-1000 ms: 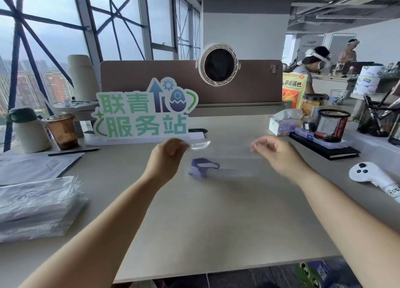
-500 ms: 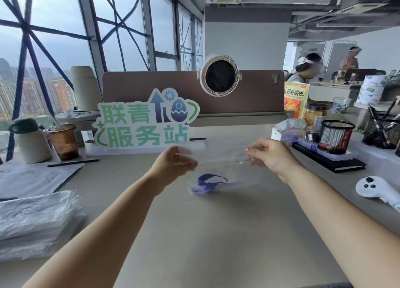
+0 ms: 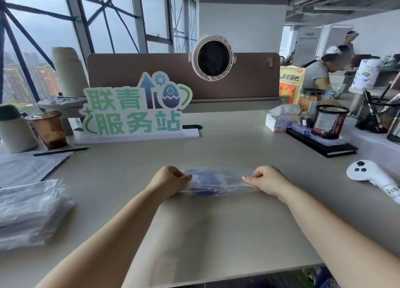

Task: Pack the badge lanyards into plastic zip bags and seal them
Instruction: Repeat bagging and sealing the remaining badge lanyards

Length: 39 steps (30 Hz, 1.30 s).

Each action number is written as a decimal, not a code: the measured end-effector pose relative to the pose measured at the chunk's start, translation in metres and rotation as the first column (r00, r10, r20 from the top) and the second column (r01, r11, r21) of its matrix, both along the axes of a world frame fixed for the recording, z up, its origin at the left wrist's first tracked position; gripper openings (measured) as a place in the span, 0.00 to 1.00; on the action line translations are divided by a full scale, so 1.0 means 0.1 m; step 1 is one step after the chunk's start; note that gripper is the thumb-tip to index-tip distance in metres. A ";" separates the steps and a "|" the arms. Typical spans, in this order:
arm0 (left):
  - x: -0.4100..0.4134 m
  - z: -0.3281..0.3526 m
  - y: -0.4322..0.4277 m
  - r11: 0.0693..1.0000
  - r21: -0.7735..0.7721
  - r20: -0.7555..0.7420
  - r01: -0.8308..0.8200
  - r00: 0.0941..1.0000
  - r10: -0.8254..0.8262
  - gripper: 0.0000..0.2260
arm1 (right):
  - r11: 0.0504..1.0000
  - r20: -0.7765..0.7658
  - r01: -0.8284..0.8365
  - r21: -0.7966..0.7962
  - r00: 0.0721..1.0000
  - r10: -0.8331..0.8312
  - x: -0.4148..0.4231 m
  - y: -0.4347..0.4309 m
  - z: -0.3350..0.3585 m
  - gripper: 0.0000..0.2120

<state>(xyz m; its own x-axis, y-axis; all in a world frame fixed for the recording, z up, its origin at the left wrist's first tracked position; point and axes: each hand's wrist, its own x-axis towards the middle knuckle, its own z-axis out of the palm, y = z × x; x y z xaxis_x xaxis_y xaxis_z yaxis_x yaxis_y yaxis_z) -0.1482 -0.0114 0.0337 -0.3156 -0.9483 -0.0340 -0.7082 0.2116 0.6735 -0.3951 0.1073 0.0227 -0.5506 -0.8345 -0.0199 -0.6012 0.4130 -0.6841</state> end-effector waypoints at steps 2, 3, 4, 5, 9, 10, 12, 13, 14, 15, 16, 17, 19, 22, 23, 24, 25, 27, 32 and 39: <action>-0.03 -0.03 0.00 0.999 -0.042 0.122 -0.016 0.992 0.021 0.14 | 0.997 -0.085 0.044 0.068 0.996 -0.038 -0.02 -0.04 -0.09 0.21; -0.05 -0.05 0.00 0.998 -0.057 0.192 -0.027 0.981 0.037 0.19 | 0.995 -0.107 0.056 0.084 0.993 -0.047 -0.01 -0.05 -0.11 0.24; -0.06 -0.07 0.00 0.997 -0.065 0.245 -0.040 0.968 0.055 0.24 | 0.994 -0.126 0.062 0.091 0.991 -0.051 -0.01 -0.06 -0.11 0.26; -0.07 -0.08 0.00 0.996 -0.074 0.274 -0.052 0.959 0.071 0.26 | 0.993 -0.148 0.063 0.101 0.988 -0.047 0.00 -0.07 -0.11 0.27; -0.14 -0.08 0.02 0.996 -0.072 0.269 -0.051 0.961 0.069 0.22 | 0.993 -0.179 0.018 0.121 0.984 0.004 -0.03 -0.10 -0.05 0.23; -0.16 -0.08 0.02 0.997 -0.064 0.261 -0.048 0.963 0.063 0.20 | 0.995 -0.134 0.005 0.096 0.991 0.008 -0.03 -0.12 -0.05 0.19; -0.17 -0.08 0.03 0.996 -0.057 0.185 -0.065 0.980 0.074 0.13 | 0.999 -0.051 -0.017 0.048 0.998 0.019 -0.02 -0.17 -0.06 0.10; -0.16 -0.08 0.03 0.996 -0.055 0.113 -0.074 0.990 0.080 0.10 | 0.999 -0.013 -0.036 0.020 0.999 0.036 -0.01 -0.19 -0.07 0.09; -0.14 -0.08 0.03 0.995 -0.058 0.021 -0.078 0.997 0.079 0.07 | 0.998 0.029 -0.055 -0.018 0.998 0.055 0.01 -0.21 -0.07 0.09; -0.12 -0.08 0.02 0.995 -0.067 -0.077 -0.078 0.994 0.073 0.07 | 0.995 0.078 -0.073 -0.072 0.994 0.078 0.02 -0.21 -0.06 0.08; -0.08 -0.06 0.03 0.995 -0.068 -0.168 -0.077 0.984 0.064 0.06 | 0.988 0.127 -0.084 -0.132 0.987 0.101 0.04 -0.21 -0.03 0.07; -0.04 -0.03 0.05 0.996 -0.053 -0.257 -0.073 0.965 0.057 0.05 | 0.978 0.179 -0.085 -0.189 0.977 0.120 0.06 -0.20 -0.01 0.07; 0.07 0.03 0.11 0.998 0.031 -0.435 -0.053 0.898 0.062 0.05 | 0.962 0.285 -0.059 -0.267 0.949 0.137 0.13 -0.18 0.06 0.06; 0.30 0.10 0.21 0.992 0.089 -0.549 -0.090 0.827 0.125 0.12 | 0.941 0.366 -0.021 -0.339 0.918 0.152 0.34 -0.18 0.12 0.10; 0.38 0.11 0.24 0.989 0.082 -0.557 -0.119 0.818 0.145 0.16 | 0.933 0.378 -0.017 -0.360 0.911 0.162 0.43 -0.18 0.14 0.11; 0.48 0.13 0.28 0.987 0.059 -0.561 -0.151 0.813 0.158 0.18 | 0.925 0.392 -0.017 -0.380 0.903 0.178 0.54 -0.18 0.16 0.12; 0.58 0.15 0.30 0.983 0.022 -0.562 -0.180 0.811 0.161 0.19 | 0.917 0.406 -0.020 -0.398 0.893 0.195 0.66 -0.18 0.20 0.13; 0.79 0.20 0.35 0.972 -0.049 -0.554 -0.231 0.816 0.166 0.19 | 0.905 0.418 -0.047 -0.422 0.876 0.240 0.90 -0.20 0.25 0.14; 1.72 0.31 0.41 0.911 -0.168 -0.471 -0.377 0.842 0.262 0.05 | 0.880 0.451 -0.178 -0.440 0.804 0.388 1.81 -0.44 0.36 0.16; 2.93 0.60 0.49 0.813 -0.211 -0.467 -0.542 0.787 0.403 0.11 | 0.784 0.414 -0.341 -0.519 0.703 0.579 3.14 -0.89 0.63 0.17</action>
